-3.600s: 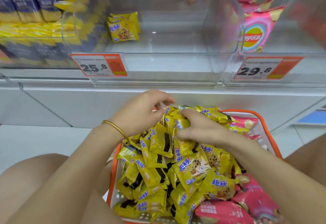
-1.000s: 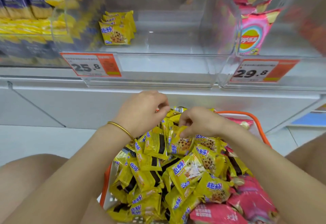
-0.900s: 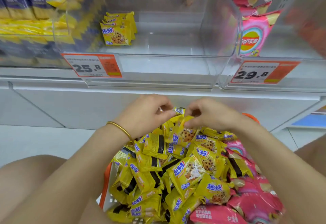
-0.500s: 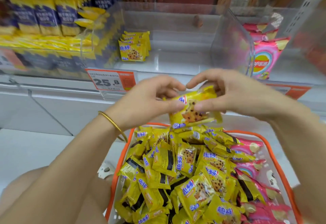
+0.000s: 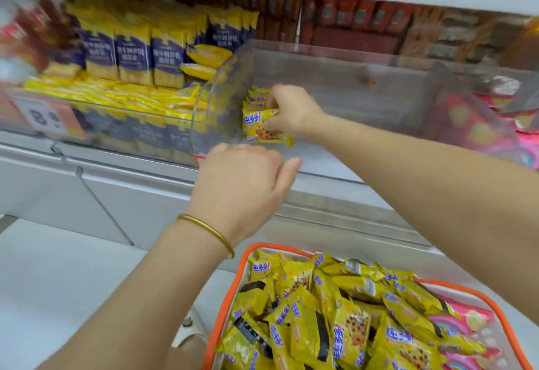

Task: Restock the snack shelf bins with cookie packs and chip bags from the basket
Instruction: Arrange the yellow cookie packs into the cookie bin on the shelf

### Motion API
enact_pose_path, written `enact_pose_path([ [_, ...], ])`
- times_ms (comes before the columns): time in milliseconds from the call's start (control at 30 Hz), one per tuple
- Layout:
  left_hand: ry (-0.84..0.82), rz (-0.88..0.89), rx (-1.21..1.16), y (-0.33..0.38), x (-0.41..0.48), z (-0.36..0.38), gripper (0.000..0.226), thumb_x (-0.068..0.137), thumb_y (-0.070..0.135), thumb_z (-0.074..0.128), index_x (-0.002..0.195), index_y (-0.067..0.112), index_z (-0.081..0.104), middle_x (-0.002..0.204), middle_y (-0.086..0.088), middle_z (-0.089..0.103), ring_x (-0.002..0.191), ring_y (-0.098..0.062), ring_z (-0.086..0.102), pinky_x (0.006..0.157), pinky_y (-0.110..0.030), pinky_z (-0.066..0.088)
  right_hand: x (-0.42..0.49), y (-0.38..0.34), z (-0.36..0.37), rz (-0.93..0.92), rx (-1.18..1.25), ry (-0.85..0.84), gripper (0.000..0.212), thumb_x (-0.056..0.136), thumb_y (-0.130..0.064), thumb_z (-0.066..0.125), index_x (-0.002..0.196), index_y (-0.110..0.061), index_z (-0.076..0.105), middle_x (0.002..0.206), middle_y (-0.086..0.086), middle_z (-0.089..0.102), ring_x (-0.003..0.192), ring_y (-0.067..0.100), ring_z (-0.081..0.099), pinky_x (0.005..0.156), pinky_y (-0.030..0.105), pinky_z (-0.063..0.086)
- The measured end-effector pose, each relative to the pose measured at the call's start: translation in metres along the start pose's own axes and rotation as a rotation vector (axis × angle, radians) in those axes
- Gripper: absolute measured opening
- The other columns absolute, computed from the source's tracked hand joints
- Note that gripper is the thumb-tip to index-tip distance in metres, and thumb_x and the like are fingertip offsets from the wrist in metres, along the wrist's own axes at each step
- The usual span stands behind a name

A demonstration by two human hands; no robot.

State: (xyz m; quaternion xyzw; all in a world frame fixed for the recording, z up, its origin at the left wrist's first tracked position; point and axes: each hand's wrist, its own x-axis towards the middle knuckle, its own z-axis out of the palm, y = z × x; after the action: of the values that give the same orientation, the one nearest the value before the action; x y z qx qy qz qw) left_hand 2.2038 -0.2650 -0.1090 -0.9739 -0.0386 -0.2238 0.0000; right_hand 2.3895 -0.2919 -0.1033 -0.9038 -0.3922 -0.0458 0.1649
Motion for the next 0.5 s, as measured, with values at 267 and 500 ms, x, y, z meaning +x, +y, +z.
enact_pose_path([
  [267,0.047,-0.035,-0.046,-0.001,0.0,0.007,0.049,0.085,0.048,0.007,0.062,0.021,0.041,0.061,0.004,0.038,0.064,-0.023,0.042,0.066,-0.031,0.021,0.01,0.001,0.014,-0.091,-0.179,-0.002,0.04,0.083,-0.03,0.069,0.115,-0.014,0.053,0.122,0.012,0.045,0.106,0.034,0.052,0.075,0.034,0.041],
  [500,0.108,-0.031,-0.059,-0.004,0.0,0.012,0.042,0.089,0.045,0.017,0.059,0.021,0.034,0.057,0.005,0.032,0.06,-0.019,0.03,0.063,-0.031,0.019,0.01,0.006,0.012,-0.073,-0.192,0.041,0.045,0.079,-0.038,0.071,0.114,-0.017,0.054,0.12,0.009,0.047,0.108,0.031,0.051,0.075,0.034,0.042],
])
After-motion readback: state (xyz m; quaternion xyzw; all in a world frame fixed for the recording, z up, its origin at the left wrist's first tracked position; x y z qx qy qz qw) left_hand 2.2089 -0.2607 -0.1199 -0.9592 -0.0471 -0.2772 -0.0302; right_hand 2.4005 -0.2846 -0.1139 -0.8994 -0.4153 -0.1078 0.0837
